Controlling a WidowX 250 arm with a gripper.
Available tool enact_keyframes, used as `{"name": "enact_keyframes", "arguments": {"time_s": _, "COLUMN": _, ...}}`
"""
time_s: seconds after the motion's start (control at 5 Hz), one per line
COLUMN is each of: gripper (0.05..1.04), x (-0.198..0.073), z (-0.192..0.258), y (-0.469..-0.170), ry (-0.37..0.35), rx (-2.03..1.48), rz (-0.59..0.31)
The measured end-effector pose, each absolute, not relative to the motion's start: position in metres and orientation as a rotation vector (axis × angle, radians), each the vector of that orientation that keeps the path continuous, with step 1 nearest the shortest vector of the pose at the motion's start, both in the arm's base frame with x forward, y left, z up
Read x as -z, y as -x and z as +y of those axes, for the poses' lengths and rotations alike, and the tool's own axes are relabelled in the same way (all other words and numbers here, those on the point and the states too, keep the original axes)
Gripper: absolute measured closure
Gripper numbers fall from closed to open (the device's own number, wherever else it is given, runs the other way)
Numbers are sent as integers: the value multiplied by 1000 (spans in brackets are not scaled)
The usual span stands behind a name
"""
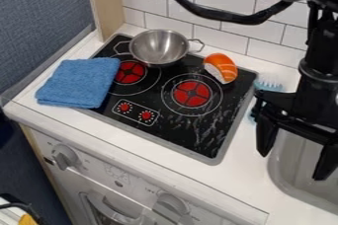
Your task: Moved the silver pot on top of the blue cloth
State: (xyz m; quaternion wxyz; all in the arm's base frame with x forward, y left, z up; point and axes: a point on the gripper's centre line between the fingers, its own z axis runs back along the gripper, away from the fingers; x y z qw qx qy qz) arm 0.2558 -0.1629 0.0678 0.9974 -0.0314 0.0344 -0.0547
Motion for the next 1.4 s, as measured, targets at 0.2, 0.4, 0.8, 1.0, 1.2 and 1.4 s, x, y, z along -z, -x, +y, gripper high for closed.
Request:
{"name": "enact_keyframes", "arguments": {"time_s": 0.2, "gripper": 84, "x": -60, "z": -161, "y": -254, "ry": 50, "rx": 109, "rz": 91}}
{"name": "enact_keyframes", "arguments": {"time_s": 0.4, "gripper": 84, "x": -58, "z": -124, "y": -270, "ry": 23, "rx": 37, "rz": 93}}
{"name": "enact_keyframes", "arguments": {"time_s": 0.8, "gripper": 84, "x": -72, "z": -31, "y": -303, "ry": -151, "rx": -147, "rz": 51}}
{"name": "enact_keyframes", "arguments": {"time_s": 1.0, "gripper": 84, "x": -57, "z": 2, "y": -329, "ry": -242, "rx": -94, "rz": 36}}
{"name": "enact_keyframes", "arguments": {"time_s": 1.2, "gripper": 84, "x": -49, "z": 19, "y": -351, "ry": -237, "rx": -66, "rz": 17}}
{"name": "enact_keyframes", "arguments": {"time_s": 1.4, "gripper": 84, "x": -35, "z": 36, "y": -365, "ry": -247, "rx": -20, "rz": 36}}
